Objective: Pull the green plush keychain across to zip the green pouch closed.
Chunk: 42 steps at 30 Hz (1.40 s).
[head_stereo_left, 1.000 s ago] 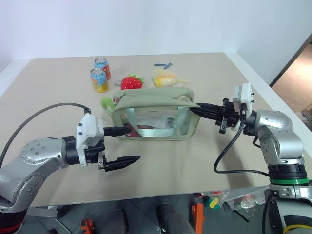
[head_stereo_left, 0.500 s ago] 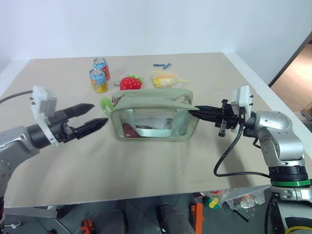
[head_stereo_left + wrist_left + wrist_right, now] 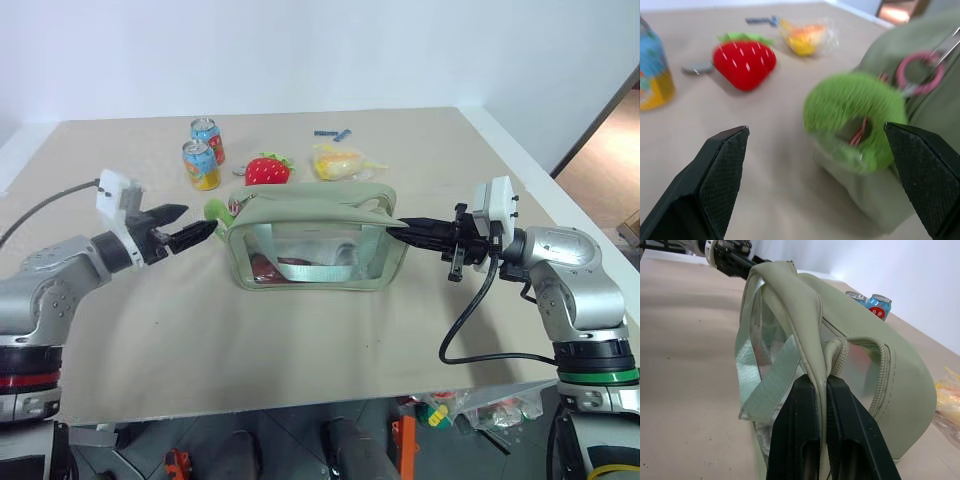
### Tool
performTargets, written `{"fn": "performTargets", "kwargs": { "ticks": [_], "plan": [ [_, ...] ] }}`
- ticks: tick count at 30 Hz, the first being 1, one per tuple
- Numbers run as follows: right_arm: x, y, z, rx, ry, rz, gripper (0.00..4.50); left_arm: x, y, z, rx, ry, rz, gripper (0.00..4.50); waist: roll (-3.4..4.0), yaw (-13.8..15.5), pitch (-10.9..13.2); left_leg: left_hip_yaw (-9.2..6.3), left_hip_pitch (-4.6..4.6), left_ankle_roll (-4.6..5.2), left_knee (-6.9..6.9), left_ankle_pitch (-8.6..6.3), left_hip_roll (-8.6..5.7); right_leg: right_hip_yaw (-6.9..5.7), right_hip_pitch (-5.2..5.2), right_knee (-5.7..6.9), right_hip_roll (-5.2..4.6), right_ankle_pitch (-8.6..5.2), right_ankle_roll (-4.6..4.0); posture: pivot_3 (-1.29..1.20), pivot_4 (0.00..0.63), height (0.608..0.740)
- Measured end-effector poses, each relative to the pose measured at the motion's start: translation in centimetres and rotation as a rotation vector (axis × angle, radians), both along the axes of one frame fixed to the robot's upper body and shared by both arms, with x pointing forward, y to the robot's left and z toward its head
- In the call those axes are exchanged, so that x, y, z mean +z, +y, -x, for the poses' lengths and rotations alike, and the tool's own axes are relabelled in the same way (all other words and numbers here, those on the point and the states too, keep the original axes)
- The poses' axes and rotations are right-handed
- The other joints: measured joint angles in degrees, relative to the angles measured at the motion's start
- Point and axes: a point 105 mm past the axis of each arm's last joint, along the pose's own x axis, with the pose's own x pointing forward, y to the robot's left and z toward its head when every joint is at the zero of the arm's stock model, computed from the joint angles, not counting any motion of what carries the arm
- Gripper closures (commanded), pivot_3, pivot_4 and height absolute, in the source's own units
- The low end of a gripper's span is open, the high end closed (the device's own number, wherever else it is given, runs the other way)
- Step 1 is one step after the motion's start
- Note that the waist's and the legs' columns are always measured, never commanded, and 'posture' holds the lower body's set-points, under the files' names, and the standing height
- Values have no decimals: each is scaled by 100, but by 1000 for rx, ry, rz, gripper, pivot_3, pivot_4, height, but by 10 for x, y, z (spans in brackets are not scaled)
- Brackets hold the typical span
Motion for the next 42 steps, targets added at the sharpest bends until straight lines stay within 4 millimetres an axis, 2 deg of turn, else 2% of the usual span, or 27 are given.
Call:
{"fn": "performTargets", "kwargs": {
  "ticks": [7, 8, 10, 12, 14, 16, 17, 21, 24, 27, 29, 35, 37, 42],
  "plan": [
    [1, 0, 0, -3, -7, 7, 4471, 3, -7, -16, -50, -41, 12, 0, -1, 8, 0, 0, -1, 0, 6, 0, -2, 1, 2, 0, -1, 2, 2, 0, 150, 740],
    [1, 1, 1, -2, -9, 9, 4500, 2, -9, -18, -64, -43, 14, 412, -1, 6, 0, 0, -1, 0, 6, 0, -2, 1, 2, 0, -1, 6, 8, 0, 150, 740],
    [1, 1, 1, -1, -10, 10, 4500, 0, -10, -19, -72, -41, 14, 733, -1, 3, 0, 0, -1, 0, 6, 0, -1, 1, 1, 0, 0, 7, 9, 0, 150, 740],
    [1, 1, 1, -2, -11, 12, 4500, 0, -11, -21, -89, -43, 14, 1359, -1, 7, 0, -1, -2, 0, 5, 0, -1, 0, 1, 2, 0, 7, 10, 0, 150, 740],
    [1, 1, 1, -3, -11, 13, 4500, -1, -14, -22, -104, -42, 19, 2031, -1, 6, 0, -1, -1, 0, 5, 0, -2, 1, 1, 2, -1, 7, 11, 0, 150, 740],
    [1, 0, 1, -3, -10, 13, 4500, -3, -15, -23, -113, -41, 21, 2903, -1, 5, 0, -1, -2, 0, 5, 0, -1, 1, 1, 1, -1, 8, 11, 0, 150, 740],
    [1, 0, 1, -3, -10, 13, 4500, -3, -15, -23, -113, -39, 20, 3121, -1, 5, 0, -1, -2, 0, 5, 0, -1, 1, 1, 2, 0, 8, 11, 0, 150, 740],
    [1, 0, 1, -3, -10, 16, 4500, -3, -17, -22, -131, -43, 22, 4478, -1, 6, 0, -1, -2, 0, 6, 0, -1, 1, 2, 3, -1, 8, 12, 0, 150, 740],
    [1, 0, 1, -4, -11, 19, 4500, 3, -23, -19, -154, -56, 18, 4478, -1, 6, 0, -1, -4, 0, 7, 0, -1, 1, 1, 2, -1, 8, 13, 0, 150, 740],
    [1, -1, 1, -4, -11, 25, 4500, 19, -31, -12, -191, -79, 26, 4478, -1, 6, 0, -2, -7, 0, 7, 0, -1, 1, -2, 2, -1, 9, 14, 0, 150, 740],
    [1, -2, 2, -4, -11, 32, 4500, 35, -39, -6, -222, -104, 25, 4478, -1, 7, 0, -5, -9, 0, 7, 0, -1, 0, -2, 2, -1, 9, 14, 0, 150, 740],
    [0, -2, 3, 6, -7, 41, 4500, 101, -66, 13, -315, -252, 40, 4478, -2, 7, 0, -5, -4, 0, 8, 0, -3, 1, 2, 3, -1, 9, 17, 0, 150, 740],
    [-1, -1, 3, 8, -4, 48, 4500, 108, -72, 15, -327, -265, 39, 4478, -1, 5, 0, -5, -1, 0, 8, 0, -3, 1, 2, 5, 0, 10, 16, 0, 150, 740],
    [-3, -1, 2, 8, -3, 58, 4500, 103, -92, 14, -371, -249, 8, 4478, -2, 10, 0, -4, -3, -1, 13, 1, -4, 4, 2, 7, 0, 10, 17, 0, 150, 740]
  ]
}}
